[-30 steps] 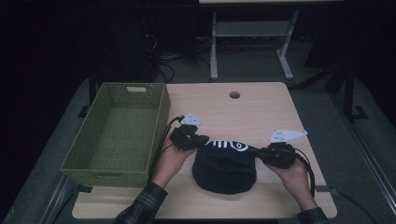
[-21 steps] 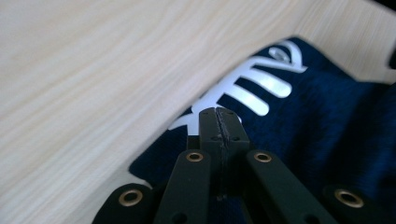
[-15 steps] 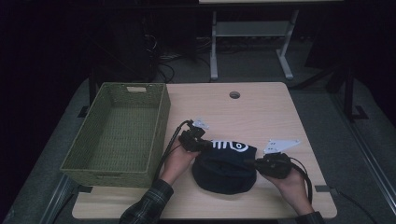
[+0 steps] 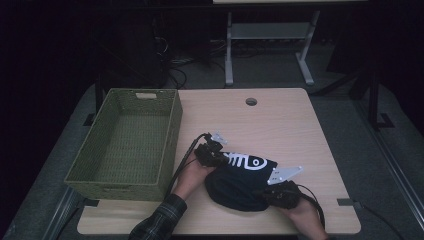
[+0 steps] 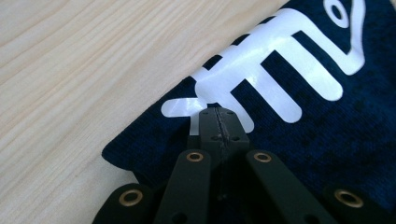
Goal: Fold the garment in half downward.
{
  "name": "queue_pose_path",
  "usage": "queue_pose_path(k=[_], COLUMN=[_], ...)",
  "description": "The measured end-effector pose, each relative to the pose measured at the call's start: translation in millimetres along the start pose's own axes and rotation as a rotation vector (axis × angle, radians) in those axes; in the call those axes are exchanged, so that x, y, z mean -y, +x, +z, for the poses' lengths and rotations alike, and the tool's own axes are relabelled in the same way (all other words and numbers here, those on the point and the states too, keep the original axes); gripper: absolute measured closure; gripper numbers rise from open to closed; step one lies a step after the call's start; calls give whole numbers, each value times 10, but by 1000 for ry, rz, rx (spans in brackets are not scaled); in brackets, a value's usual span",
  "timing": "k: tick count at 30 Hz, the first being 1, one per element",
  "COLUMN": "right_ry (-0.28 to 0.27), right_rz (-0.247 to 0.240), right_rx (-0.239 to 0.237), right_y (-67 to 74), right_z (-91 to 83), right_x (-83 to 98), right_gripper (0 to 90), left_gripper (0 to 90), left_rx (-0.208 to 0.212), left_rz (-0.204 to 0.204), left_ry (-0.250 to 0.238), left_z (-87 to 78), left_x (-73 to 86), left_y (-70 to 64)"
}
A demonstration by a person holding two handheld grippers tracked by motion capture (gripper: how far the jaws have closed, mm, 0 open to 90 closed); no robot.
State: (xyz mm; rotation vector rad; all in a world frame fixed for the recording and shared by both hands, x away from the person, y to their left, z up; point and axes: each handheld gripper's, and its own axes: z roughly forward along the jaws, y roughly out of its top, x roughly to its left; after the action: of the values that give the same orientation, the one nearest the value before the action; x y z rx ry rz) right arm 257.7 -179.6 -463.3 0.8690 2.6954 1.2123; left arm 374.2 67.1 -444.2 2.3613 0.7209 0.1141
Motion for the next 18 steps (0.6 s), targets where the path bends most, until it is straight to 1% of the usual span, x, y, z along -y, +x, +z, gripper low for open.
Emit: queue_pose_path(k=[2,3,4,5,6,8,9,10,11,12,13,14,15,16,18], right_ry=[8,8,6,4,1,1,4,6,7,1,-8,-23,-36,-56,-87], right_rz=[2,10,3,-3,-3,-16,-17,-23,-30,-24,-21,-24,-21,-20,-12], right_rx=[3,2,-6,-11,-18,-23,-22,-22,-21,-25,-25,-23,-22,-18,-11], right_y=[26,38,62,91,127,174,191,194,189,185,182,182,178,162,135], right_z=[23,26,41,52,63,77,82,85,83,71,49,13,-10,-46,-111], right_x=[6,6,11,15,17,14,7,2,-2,-6,-10,-18,-21,-25,-35], right_gripper=[900,900,900,900,900,900,900,900,900,900,900,900,900,900,900], left_gripper=[900,900,900,900,900,900,900,900,900,900,900,900,900,900,900], left_rx=[4,13,21,29,32,32,33,39,59,71,76,74,81,84,82], left_rz=[7,6,5,0,-14,13,17,10,-22,-27,-41,-40,-53,-57,-35], left_ry=[5,5,5,-1,-14,5,6,2,-21,-27,-42,-48,-67,-84,-96], left_z=[17,23,25,32,45,41,39,34,20,-8,-45,-74,-107,-146,-222], left_x=[2,3,2,0,-4,-14,-19,-20,-15,-12,-13,-16,-20,-26,-41], left_y=[2,8,15,17,5,10,10,15,28,50,54,55,42,25,-7])
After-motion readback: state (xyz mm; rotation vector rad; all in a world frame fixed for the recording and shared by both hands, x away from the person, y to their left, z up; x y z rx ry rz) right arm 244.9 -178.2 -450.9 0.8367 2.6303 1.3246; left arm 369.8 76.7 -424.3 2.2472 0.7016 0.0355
